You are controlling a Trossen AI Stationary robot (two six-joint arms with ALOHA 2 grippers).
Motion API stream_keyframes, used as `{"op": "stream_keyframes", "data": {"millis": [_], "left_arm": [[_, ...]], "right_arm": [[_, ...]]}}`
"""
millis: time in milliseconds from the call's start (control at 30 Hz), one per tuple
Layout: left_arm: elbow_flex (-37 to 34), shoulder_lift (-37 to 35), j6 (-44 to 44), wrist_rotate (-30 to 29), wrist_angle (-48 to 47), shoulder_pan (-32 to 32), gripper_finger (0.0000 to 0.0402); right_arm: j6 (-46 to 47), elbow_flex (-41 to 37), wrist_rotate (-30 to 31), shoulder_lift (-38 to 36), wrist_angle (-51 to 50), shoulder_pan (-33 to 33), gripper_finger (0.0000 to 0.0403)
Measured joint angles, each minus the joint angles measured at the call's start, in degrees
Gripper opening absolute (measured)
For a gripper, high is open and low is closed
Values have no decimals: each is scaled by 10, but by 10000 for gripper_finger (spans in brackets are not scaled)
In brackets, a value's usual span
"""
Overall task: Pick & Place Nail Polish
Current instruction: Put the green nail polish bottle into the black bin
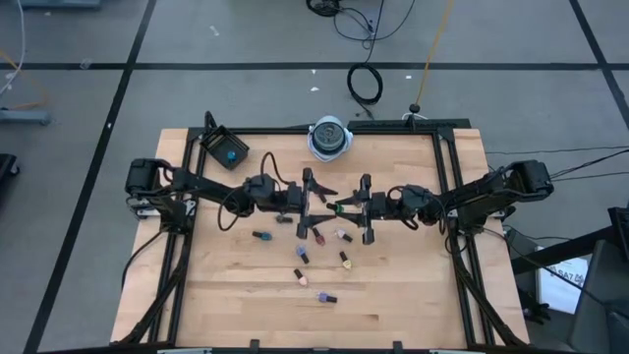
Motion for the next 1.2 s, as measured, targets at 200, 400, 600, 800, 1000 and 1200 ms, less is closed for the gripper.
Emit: {"op": "stream_keyframes", "data": {"millis": [200, 400, 600, 800, 1000, 1200], "left_arm": [[0, 0, -1, 0, 1, 0, 218], [0, 0, -21, 0, 1, 0, 119], [0, 0, -31, 2, 0, 0, 56], [0, 0, -6, -1, 1, -1, 43], [-1, -8, -3, -73, -15, -1, 43], [0, -73, -1, -195, -121, -5, 43]], "right_arm": [[-1, 0, 1, 0, -4, 0, 104], [-9, 0, 2, 0, -9, 0, 104], [-7, 0, 6, 0, -9, 0, 104], [-9, 0, 6, 0, -13, 0, 104], [24, 0, 68, 0, -40, 0, 168], [37, 0, 92, 0, -87, 0, 258]]}}
